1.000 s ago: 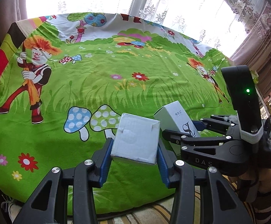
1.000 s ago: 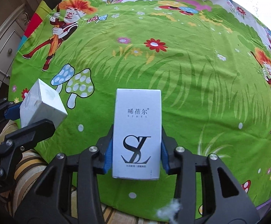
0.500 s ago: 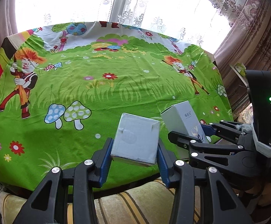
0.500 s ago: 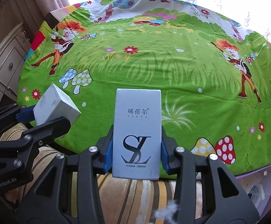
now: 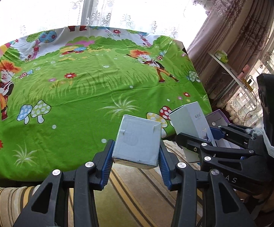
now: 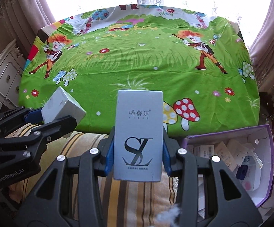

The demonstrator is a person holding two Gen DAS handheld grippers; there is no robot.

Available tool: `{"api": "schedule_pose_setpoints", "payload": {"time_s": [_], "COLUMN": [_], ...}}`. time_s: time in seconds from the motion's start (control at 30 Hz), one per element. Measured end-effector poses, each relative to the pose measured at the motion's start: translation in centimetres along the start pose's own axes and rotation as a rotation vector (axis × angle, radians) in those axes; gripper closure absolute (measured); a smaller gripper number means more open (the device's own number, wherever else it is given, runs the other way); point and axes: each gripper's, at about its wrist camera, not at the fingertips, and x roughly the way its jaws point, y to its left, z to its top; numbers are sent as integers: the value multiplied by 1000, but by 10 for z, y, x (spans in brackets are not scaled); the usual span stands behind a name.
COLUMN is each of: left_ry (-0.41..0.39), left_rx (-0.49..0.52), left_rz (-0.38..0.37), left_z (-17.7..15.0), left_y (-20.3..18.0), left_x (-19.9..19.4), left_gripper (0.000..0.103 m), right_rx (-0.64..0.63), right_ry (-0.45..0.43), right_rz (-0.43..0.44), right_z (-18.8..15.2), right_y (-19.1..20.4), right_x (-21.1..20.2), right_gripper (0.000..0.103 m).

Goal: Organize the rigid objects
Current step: 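Carry both white boxes into the purple box and release them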

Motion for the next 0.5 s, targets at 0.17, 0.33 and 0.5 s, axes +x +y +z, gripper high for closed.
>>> {"api": "schedule_pose_setpoints", "payload": {"time_s": [0.17,0.33,0.5], "left_ry": [23,62,96], "left_rx": [82,165,243], "left_rz": [-60,-116,-155], "left_z": [-9,-18,-24], "left_y": [-52,-106,-153], "left_x": [4,15,30], "left_gripper": [58,58,58], "right_rx": [65,154,236], "right_ry": [-17,-26,-19], "right_rz": [-90,-199,-282], "right_z": [-30,-62,-90], "right_y": [-40,-86,-128], "right_x": [-30,-57,-73], "right_gripper": [57,57,57]}}
